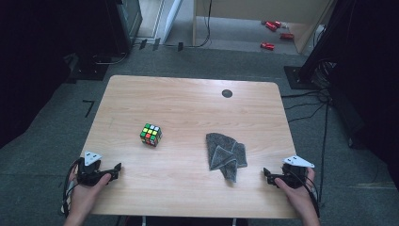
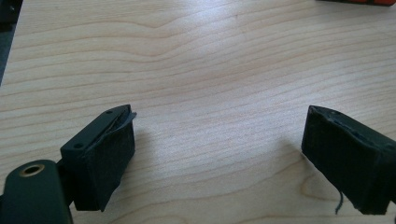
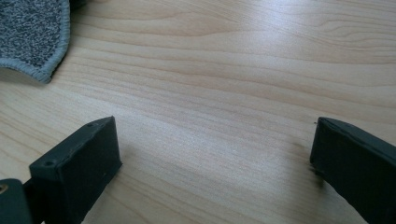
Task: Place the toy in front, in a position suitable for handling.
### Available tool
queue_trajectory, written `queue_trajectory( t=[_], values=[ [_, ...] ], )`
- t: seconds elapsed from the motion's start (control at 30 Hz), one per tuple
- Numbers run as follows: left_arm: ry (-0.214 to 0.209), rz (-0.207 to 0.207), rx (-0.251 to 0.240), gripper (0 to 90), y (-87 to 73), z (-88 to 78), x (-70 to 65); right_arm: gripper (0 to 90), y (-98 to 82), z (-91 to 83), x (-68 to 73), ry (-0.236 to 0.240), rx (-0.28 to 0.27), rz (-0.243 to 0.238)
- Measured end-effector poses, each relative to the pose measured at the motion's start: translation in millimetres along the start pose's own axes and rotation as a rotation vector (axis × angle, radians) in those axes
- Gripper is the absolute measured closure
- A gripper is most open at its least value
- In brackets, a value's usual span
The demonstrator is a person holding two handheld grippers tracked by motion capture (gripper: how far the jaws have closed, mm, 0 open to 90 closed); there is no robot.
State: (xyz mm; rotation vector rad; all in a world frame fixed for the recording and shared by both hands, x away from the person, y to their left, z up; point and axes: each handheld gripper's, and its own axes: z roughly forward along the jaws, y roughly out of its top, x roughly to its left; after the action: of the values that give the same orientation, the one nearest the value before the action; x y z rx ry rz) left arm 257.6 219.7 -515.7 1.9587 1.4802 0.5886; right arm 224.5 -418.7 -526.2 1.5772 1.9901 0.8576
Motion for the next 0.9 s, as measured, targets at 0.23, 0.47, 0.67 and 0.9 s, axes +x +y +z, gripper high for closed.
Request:
queue_trajectory(
  t=[0.23,0.47,0.67,0.9],
  values=[
    [-0.004,0.033,-0.013,15.2,0.9,-1.6,-5.7,1.0,0.6,0.6,0.9,-0.005,0.000,0.006],
    [-0.046,0.037,-0.037,14.4,11.7,2.4,-21.0,1.0,1.5,1.6,1.4,-0.003,0.000,0.003],
    [-0.123,0.060,-0.052,14.4,21.3,8.6,-50.2,1.0,1.8,1.8,1.8,-0.005,0.000,0.006],
    [-0.150,0.083,-0.036,13.8,33.2,25.1,-71.9,1.0,1.8,1.8,1.8,-0.005,0.000,0.005]
  ],
)
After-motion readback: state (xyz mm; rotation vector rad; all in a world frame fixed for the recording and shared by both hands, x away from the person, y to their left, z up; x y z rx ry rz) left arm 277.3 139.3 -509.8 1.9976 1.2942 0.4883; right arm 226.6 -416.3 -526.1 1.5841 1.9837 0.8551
